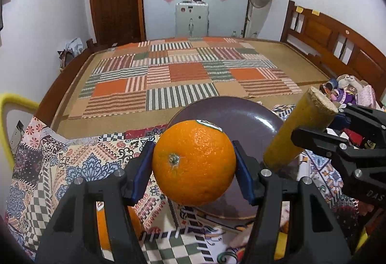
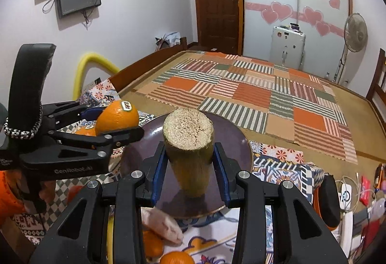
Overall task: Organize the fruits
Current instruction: 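Lower orange onto purple plate with left tool while right tool places corn beside it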
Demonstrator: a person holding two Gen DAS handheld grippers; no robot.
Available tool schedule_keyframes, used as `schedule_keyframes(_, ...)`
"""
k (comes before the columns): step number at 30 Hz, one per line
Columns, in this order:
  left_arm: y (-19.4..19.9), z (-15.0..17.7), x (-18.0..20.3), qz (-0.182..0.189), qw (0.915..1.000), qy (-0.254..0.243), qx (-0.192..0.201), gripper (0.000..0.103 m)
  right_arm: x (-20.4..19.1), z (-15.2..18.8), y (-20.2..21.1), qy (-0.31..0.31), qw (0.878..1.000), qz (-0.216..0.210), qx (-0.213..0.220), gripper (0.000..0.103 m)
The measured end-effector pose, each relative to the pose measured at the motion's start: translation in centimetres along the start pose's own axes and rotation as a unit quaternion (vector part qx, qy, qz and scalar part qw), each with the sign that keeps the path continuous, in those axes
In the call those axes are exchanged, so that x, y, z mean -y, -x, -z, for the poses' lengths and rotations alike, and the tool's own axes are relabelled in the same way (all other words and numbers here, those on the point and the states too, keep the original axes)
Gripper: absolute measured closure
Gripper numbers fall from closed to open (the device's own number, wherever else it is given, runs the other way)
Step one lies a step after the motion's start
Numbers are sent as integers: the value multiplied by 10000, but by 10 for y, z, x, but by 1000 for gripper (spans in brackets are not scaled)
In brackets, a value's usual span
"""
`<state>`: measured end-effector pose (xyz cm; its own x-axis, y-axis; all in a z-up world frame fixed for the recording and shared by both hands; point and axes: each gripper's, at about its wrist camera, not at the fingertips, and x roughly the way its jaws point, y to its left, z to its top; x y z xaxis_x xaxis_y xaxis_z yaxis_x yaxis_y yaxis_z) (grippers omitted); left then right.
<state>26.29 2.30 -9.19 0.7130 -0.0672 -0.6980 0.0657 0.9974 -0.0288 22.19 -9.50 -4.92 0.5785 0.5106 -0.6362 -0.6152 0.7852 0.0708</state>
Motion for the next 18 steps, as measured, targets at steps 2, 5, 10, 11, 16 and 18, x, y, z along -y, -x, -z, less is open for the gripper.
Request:
schedule_keyframes(2, -8, -2, -1, -26, 10000, -37, -75, 41, 2, -1, -8, 15, 10000, 28, -86, 69)
schedule_keyframes(5, -20, -3, -4, -50, 9998, -74, -189, 41, 6, -6, -15, -52, 9999, -16, -111, 69)
schedule_keyframes(10, -35, -3, -8, 21, 9991, -33, -412, 41, 7, -10, -26, -107, 9998, -29, -187, 69)
schedule_keyframes(11, -37, -3, -10, 42, 9990, -10, -443, 41, 7, -11, -30, -94, 9997, 21, -237, 69)
schedule_keyframes(16, -45, -8, -10, -18, 9984, -81, -550, 41, 8, -14, -46, -91, 9985, 166, -505, 69)
schedule_keyframes(18, -49, -10, -9, 20, 9980, -139, -619, 41, 10, -12, -52, -117, 9977, 202, -639, 69)
